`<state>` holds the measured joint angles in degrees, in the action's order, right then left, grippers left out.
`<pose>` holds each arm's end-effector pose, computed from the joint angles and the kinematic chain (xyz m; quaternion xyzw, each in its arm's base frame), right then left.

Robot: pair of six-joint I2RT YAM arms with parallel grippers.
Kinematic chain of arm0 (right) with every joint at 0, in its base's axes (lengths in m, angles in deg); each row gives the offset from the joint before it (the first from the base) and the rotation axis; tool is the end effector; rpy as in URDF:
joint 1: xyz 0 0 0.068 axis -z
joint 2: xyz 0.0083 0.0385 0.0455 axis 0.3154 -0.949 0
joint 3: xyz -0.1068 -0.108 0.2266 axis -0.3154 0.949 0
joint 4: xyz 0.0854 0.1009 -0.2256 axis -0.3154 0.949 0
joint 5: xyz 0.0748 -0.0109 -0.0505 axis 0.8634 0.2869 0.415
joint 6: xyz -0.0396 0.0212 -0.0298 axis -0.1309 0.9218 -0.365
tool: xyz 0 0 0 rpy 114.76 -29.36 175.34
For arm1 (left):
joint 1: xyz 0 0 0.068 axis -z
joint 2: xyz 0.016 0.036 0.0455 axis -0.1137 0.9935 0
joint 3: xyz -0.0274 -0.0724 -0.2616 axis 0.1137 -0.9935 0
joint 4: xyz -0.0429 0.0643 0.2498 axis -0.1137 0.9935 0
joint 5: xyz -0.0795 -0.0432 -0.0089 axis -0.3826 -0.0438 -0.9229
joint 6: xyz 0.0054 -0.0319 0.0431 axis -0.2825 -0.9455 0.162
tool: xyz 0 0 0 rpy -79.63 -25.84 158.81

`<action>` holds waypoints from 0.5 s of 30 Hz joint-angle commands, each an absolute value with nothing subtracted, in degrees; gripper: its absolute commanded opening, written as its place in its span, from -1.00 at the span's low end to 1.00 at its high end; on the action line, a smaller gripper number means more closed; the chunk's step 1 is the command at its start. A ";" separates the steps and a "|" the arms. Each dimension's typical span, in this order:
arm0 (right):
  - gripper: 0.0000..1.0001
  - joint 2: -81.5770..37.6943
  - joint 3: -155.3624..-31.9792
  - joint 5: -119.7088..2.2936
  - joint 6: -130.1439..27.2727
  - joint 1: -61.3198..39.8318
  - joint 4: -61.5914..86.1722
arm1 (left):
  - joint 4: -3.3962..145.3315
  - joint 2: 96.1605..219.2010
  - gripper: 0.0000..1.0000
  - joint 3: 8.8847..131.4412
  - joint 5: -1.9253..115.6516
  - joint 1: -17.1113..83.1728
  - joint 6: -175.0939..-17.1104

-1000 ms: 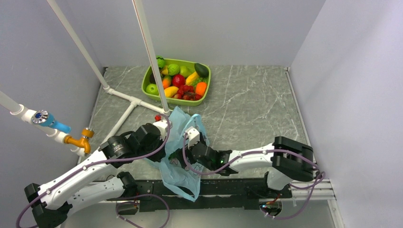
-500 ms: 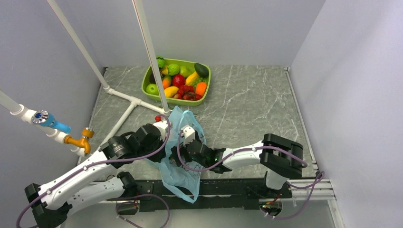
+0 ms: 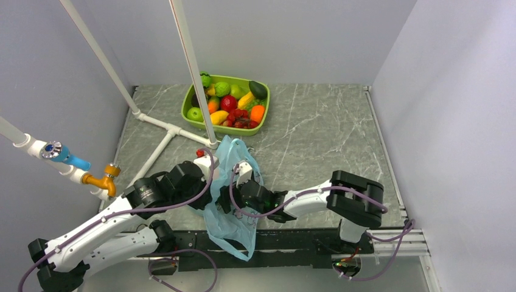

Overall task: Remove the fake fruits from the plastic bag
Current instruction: Take out the fake fruit from the plastic bag.

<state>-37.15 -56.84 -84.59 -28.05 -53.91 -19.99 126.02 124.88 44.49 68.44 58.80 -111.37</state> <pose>0.1105 0.3093 0.1546 -0.2218 0.8109 0.3251 0.4331 0.0860 -0.1078 0.2860 0.1962 0.9157 -0.2018 0.2868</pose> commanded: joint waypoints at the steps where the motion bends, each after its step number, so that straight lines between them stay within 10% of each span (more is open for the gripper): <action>1: 0.97 -39.68 -61.08 -87.55 -29.65 -53.69 -21.58 | 124.69 123.93 -1.00 44.40 69.44 60.51 -112.64; 7: 0.94 -42.17 -62.08 -90.79 -31.42 -53.41 -22.69 | 125.28 123.01 -1.00 44.40 71.84 63.11 -113.72; 15: 0.34 -43.22 -62.34 -90.27 -34.28 -53.40 -22.28 | 125.73 123.45 -1.00 44.67 73.30 63.66 -114.22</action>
<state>-43.38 -61.41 -89.03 -32.21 -53.58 -20.40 126.11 123.73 44.39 71.50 63.26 -112.88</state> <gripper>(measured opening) 0.774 0.012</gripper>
